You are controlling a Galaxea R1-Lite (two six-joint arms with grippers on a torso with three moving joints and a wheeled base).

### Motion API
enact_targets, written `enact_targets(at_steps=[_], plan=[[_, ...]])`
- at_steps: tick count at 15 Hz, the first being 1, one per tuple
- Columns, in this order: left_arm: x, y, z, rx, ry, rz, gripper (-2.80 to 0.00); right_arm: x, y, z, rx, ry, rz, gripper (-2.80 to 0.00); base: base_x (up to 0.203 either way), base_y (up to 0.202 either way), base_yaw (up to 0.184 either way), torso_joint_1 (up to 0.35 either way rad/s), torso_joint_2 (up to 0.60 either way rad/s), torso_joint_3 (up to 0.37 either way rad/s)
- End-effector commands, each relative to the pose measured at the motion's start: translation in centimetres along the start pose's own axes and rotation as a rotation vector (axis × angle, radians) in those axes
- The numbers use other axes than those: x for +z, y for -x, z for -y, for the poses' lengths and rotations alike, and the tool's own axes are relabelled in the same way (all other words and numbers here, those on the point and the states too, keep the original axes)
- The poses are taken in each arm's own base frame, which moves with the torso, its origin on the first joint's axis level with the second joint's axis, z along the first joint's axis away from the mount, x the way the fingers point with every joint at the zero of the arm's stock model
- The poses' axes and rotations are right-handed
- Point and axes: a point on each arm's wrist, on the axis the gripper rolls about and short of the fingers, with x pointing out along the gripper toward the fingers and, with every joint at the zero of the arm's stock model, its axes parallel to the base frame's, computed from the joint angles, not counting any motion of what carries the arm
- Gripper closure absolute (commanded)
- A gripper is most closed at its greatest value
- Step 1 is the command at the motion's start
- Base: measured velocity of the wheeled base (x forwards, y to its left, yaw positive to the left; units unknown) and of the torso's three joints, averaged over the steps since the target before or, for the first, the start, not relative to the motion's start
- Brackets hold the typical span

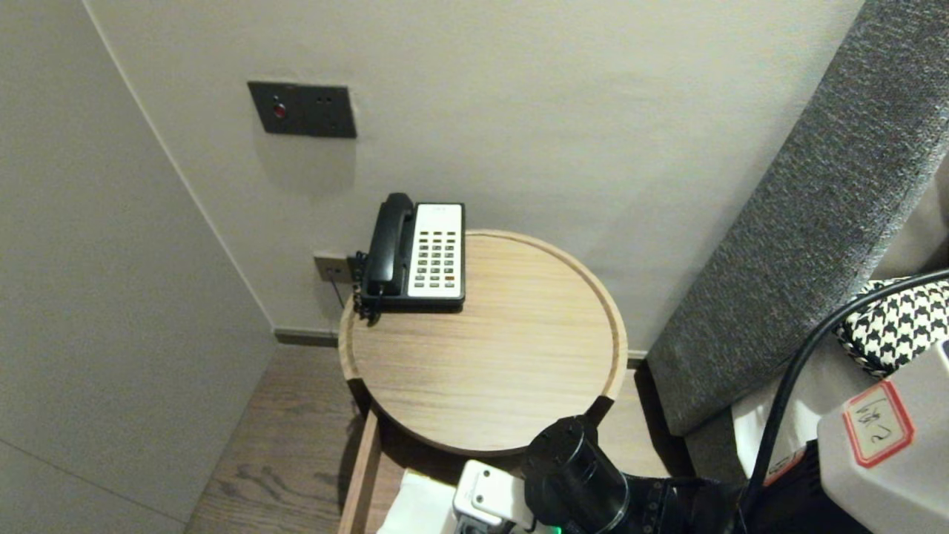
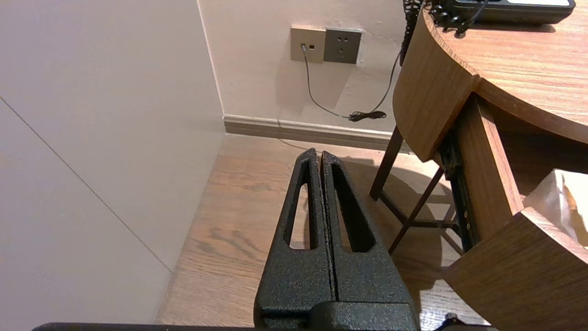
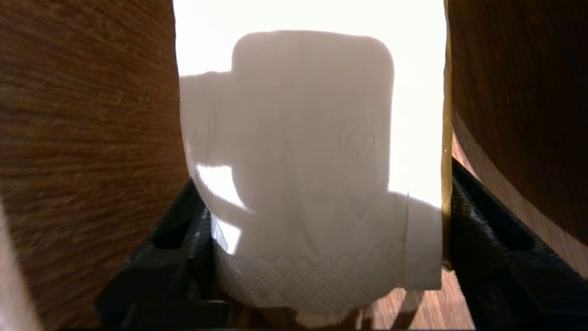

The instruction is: Put the tissue on the table in the drawer one by one

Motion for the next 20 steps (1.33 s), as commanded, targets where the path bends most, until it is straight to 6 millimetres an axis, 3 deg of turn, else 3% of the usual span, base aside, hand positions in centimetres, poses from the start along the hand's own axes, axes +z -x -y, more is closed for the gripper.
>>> enact_targets(at_steps=[1,9,14,20], plan=[[0.0,0.0,0.0,0.001,0.0,0.006,0.0,0.6,1.0,0.0,-0.006,0.008,0.033,-2.8,0.0,0.0,0.0,0.0,0.0,0.0],[0.0,0.0,0.0,0.001,0.0,0.005,0.0,1.5,3.7,-0.5,-0.018,0.018,0.093,-2.8,0.0,0.0,0.0,0.0,0.0,0.0],[0.0,0.0,0.0,0.001,0.0,0.006,0.0,3.0,6.9,-1.0,0.002,-0.059,0.096,-2.8,0.0,0.0,0.0,0.0,0.0,0.0],[0.0,0.0,0.0,0.001,0.0,0.005,0.0,3.2,9.5,-1.0,-0.009,-0.091,0.116,-2.8,0.0,0.0,0.0,0.0,0.0,0.0]])
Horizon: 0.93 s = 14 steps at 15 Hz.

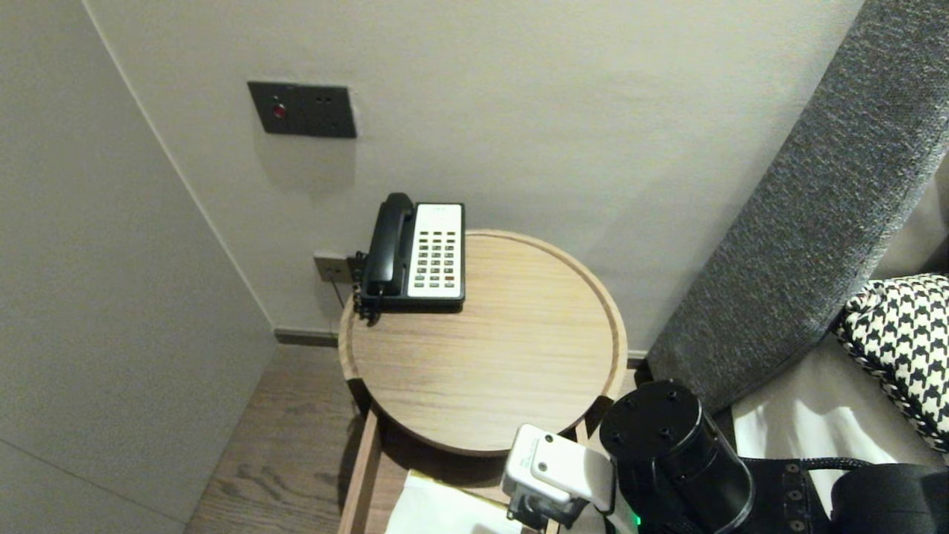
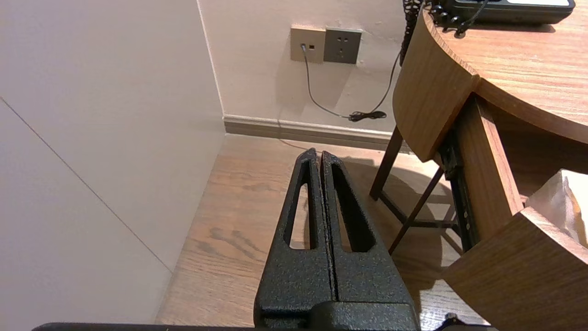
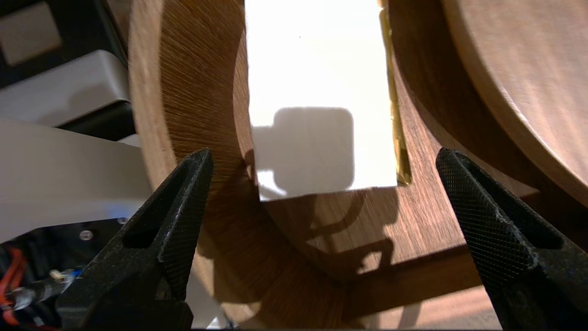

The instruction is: Put the tissue on the table in the drawer one by one, then close the nightstand drawer

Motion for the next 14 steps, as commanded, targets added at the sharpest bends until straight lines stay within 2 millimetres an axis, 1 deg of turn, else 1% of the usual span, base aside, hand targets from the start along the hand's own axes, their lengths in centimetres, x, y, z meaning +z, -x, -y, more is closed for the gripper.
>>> enact_targets(at_steps=[1,3,4,7,8,10,14], plan=[[0.0,0.0,0.0,0.001,0.001,0.006,0.0,0.6,1.8,-0.1,-0.007,-0.008,0.04,-2.8,0.0,0.0,0.0,0.0,0.0,0.0],[0.0,0.0,0.0,0.001,0.001,0.005,0.0,0.7,2.7,-0.2,-0.012,-0.032,0.054,-2.8,0.0,0.0,0.0,0.0,0.0,0.0],[0.0,0.0,0.0,0.001,0.001,0.005,0.0,0.8,3.4,-0.2,-0.016,-0.062,0.065,-2.8,0.0,0.0,0.0,0.0,0.0,0.0],[0.0,0.0,0.0,0.001,0.001,0.005,0.0,0.8,5.9,0.6,-0.057,-0.166,0.091,-2.8,0.0,0.0,0.0,0.0,0.0,0.0],[0.0,0.0,0.0,0.001,0.001,0.006,0.0,0.6,6.5,0.7,-0.062,-0.195,0.09,-0.04,0.0,0.0,0.0,0.0,0.0,0.0],[0.0,0.0,0.0,0.001,0.001,0.005,0.0,-0.4,7.5,1.2,-0.092,-0.294,0.086,0.0,0.0,0.0,0.0,0.0,0.0,0.0],[0.0,0.0,0.0,0.001,0.001,0.003,0.0,-1.2,7.4,1.9,-0.123,-0.382,0.065,0.0,0.0,0.0,0.0,0.0,0.0,0.0]])
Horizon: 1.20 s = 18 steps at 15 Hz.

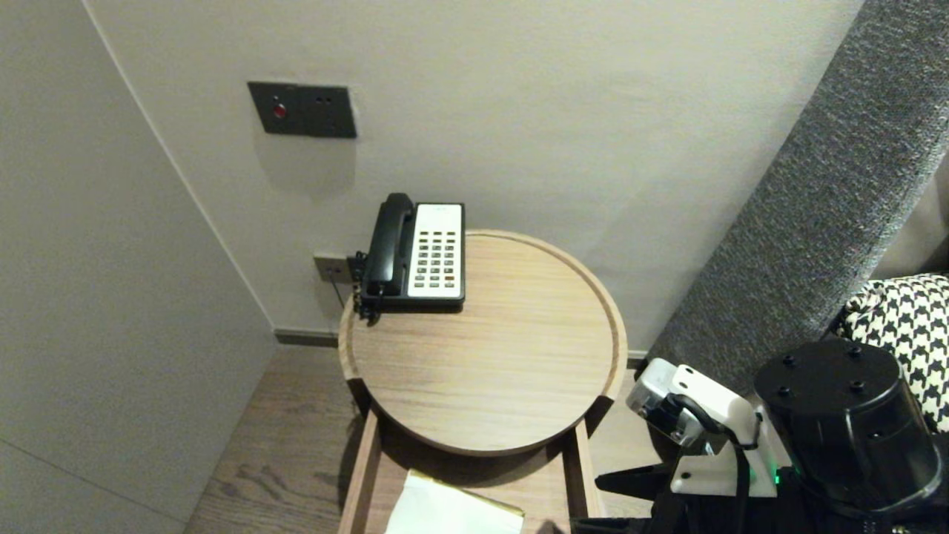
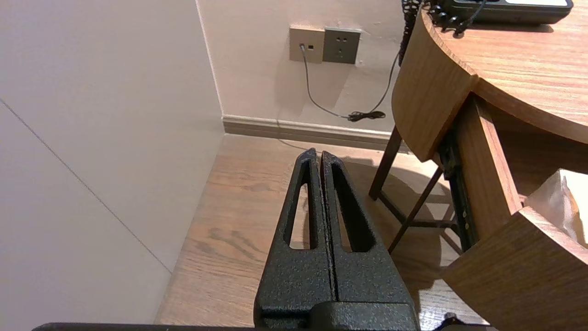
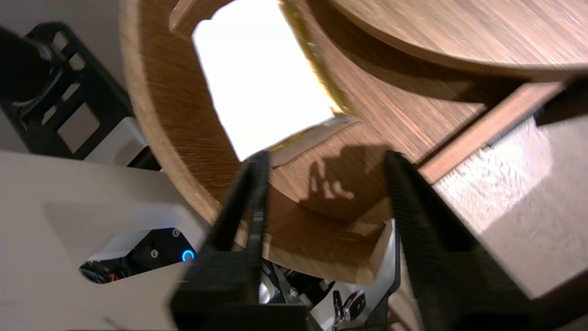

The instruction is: Close the nightstand drawer

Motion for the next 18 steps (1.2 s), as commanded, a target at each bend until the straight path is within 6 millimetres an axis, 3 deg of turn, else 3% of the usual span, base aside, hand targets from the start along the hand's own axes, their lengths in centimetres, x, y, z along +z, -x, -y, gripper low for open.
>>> enact_targets(at_steps=[1,7,12,18], plan=[[0.0,0.0,0.0,0.001,0.001,0.005,0.0,-0.3,0.1,0.3,-0.014,-0.033,-0.005,0.0,0.0,0.0,0.0,0.0,0.0,0.0],[0.0,0.0,0.0,0.001,0.001,0.006,0.0,1.2,1.5,1.5,-0.102,-0.114,-0.173,0.0,0.0,0.0,0.0,0.0,0.0,0.0],[0.0,0.0,0.0,0.001,0.001,0.006,0.0,0.9,2.5,1.4,-0.135,-0.145,-0.38,0.0,0.0,0.0,0.0,0.0,0.0,0.0],[0.0,0.0,0.0,0.001,0.001,0.005,0.0,-0.7,0.5,1.7,-0.136,-0.142,-0.57,0.0,0.0,0.0,0.0,0.0,0.0,0.0]])
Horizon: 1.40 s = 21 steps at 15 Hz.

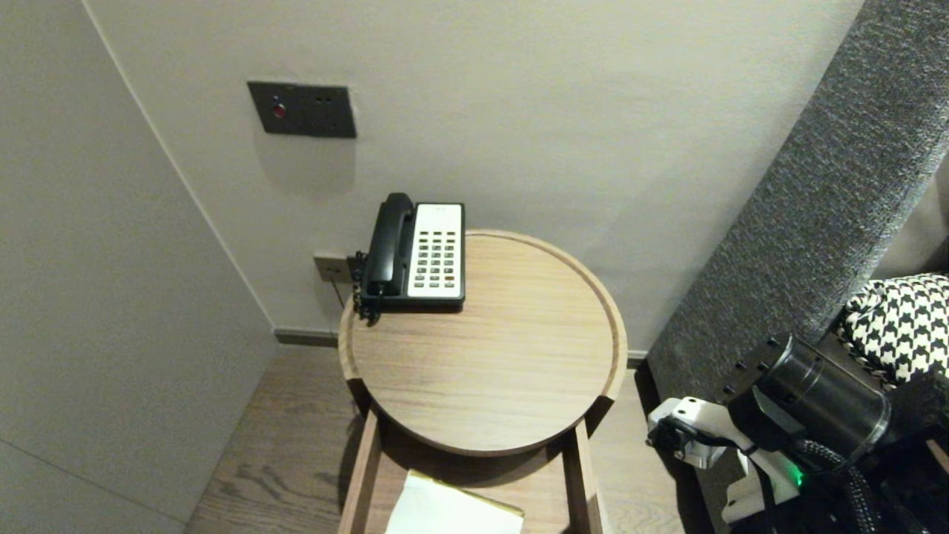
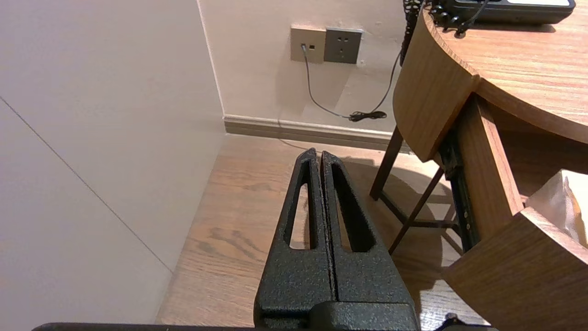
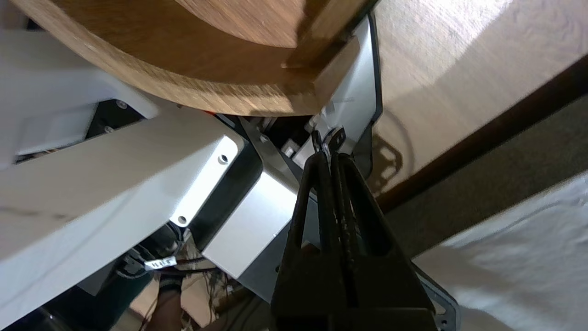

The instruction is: Close the nightstand drawer

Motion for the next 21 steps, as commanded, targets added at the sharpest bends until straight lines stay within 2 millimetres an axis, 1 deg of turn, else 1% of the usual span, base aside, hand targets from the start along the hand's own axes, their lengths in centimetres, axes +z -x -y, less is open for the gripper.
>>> enact_targets(at_steps=[1,3,4,7,10,12,14,18,21], plan=[[0.0,0.0,0.0,0.001,0.001,0.003,0.0,0.0,-1.7,0.1,-0.001,-0.006,-0.078,0.0,0.0,0.0,0.0,0.0,0.0,0.0],[0.0,0.0,0.0,0.001,0.001,0.006,0.0,-0.6,-2.7,-0.4,0.005,0.018,-0.129,0.0,0.0,0.0,0.0,0.0,0.0,0.0],[0.0,0.0,0.0,0.001,0.001,0.004,0.0,-0.7,-2.9,-0.7,0.013,0.033,-0.14,0.0,0.0,0.0,0.0,0.0,0.0,0.0],[0.0,0.0,0.0,0.001,0.001,0.005,0.0,-1.3,-3.0,-1.6,0.03,0.078,-0.154,0.0,0.0,0.0,0.0,0.0,0.0,0.0],[0.0,0.0,0.0,0.001,0.001,0.005,0.0,-1.5,-3.1,-1.9,0.036,0.091,-0.164,0.0,0.0,0.0,0.0,0.0,0.0,0.0],[0.0,0.0,0.0,0.001,0.001,0.005,0.0,-1.5,-3.5,-2.3,0.047,0.102,-0.15,0.0,0.0,0.0,0.0,0.0,0.0,0.0],[0.0,0.0,0.0,0.001,0.001,0.006,0.0,-1.4,-4.5,-2.4,0.057,0.113,-0.102,0.0,0.0,0.0,0.0,0.0,0.0,0.0],[0.0,0.0,0.0,0.001,0.001,0.006,0.0,-1.3,-6.0,-2.6,0.055,0.118,-0.13,0.0,0.0,0.0,0.0,0.0,0.0,0.0],[0.0,0.0,0.0,0.001,0.001,0.005,0.0,-0.7,-6.9,-2.7,0.058,0.122,-0.099,0.0,0.0,0.0,0.0,0.0,0.0,0.0]])
